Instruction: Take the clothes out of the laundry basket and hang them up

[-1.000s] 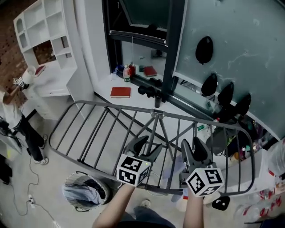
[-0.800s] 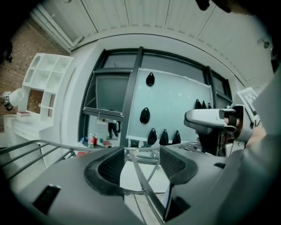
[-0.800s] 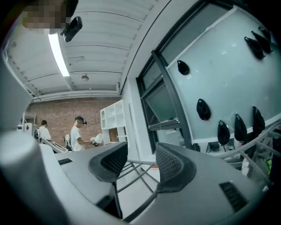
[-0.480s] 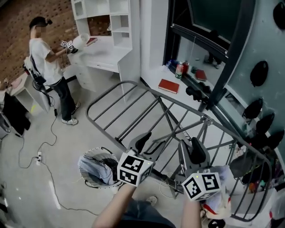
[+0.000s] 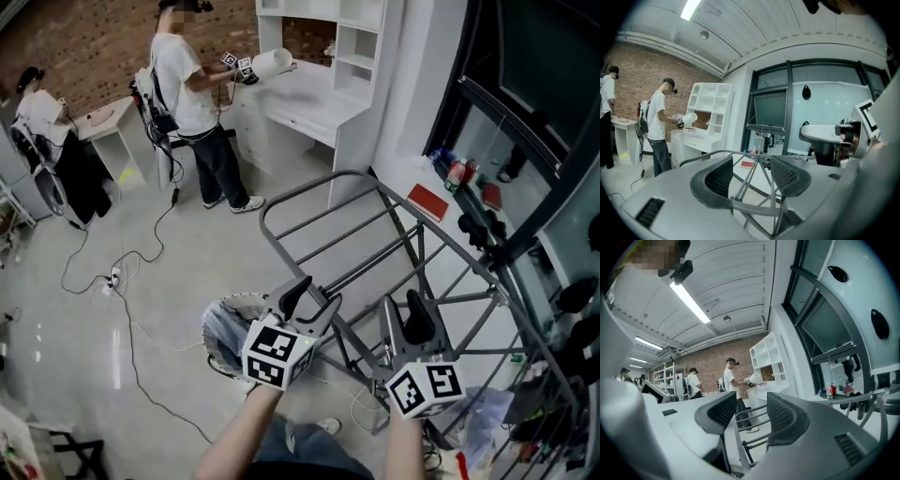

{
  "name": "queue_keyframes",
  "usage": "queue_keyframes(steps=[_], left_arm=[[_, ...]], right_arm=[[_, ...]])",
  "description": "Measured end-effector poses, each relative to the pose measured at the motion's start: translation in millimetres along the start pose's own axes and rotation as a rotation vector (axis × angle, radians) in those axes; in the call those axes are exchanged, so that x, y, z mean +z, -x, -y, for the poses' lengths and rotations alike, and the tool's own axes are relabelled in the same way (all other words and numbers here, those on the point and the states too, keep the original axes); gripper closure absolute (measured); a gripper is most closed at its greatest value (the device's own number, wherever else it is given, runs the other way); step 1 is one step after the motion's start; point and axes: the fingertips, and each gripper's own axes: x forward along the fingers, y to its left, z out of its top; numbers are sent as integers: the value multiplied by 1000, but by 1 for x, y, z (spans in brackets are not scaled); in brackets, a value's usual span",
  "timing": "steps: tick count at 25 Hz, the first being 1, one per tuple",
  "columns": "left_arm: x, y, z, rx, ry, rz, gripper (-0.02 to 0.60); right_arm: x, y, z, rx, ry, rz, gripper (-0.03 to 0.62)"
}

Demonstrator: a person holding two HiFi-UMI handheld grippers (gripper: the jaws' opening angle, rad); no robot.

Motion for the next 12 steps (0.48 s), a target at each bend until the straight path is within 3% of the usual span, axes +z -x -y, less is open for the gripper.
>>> queue_keyframes(steps=[12], left_arm=[[-19,65,-126,146,37,-23,319]], right_arm=[[-40,-89,-116,132,34,-83,398]])
